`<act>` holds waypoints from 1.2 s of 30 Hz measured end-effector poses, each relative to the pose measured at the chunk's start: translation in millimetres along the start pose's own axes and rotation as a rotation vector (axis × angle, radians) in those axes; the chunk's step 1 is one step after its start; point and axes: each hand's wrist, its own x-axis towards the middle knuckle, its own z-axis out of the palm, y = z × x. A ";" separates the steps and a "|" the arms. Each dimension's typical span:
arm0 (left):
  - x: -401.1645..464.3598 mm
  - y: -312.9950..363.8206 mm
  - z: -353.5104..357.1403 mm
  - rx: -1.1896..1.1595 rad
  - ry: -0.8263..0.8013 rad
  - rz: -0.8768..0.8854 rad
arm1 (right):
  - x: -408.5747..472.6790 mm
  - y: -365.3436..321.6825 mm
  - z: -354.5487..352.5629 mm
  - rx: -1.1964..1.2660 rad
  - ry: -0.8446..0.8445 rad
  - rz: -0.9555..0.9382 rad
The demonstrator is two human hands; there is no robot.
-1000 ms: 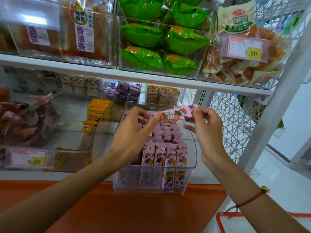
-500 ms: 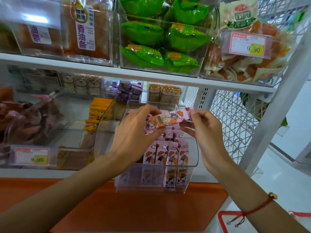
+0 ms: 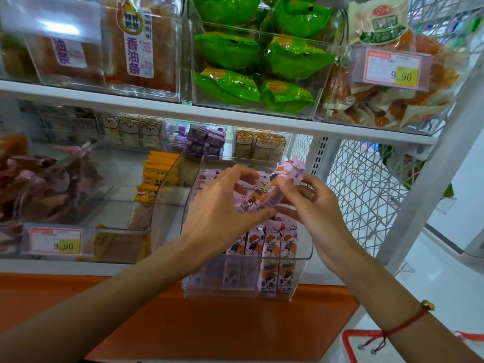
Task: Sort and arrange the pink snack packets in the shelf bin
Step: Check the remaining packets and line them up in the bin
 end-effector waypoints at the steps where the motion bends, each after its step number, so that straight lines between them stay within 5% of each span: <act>1: -0.3 0.7 0.2 -0.007 -0.008 -0.003 | -0.6 0.6 0.3 -0.016 0.021 -0.019; 5: -3.1 1.6 2.7 -0.023 -0.067 0.010 | -3.0 2.9 0.3 -0.045 0.075 -0.094; 14: 3.4 -1.2 4.7 -0.353 -0.270 -0.106 | 3.3 7.5 -9.2 -0.024 -0.127 -0.043; 20: 8.9 0.3 -0.1 -0.546 -0.419 -0.500 | 5.1 7.7 -10.4 0.039 -0.085 0.110; 23: 10.0 -0.2 -0.7 -0.564 -0.464 -0.554 | 4.9 6.9 -10.8 0.044 -0.100 0.104; 29: 11.9 -2.4 0.0 -0.559 -0.450 -0.474 | 5.5 7.5 -11.3 0.012 -0.123 0.036; 36: 9.2 1.3 -3.5 -0.286 -0.126 -0.047 | 0.2 4.5 -16.3 -0.036 -0.229 -0.301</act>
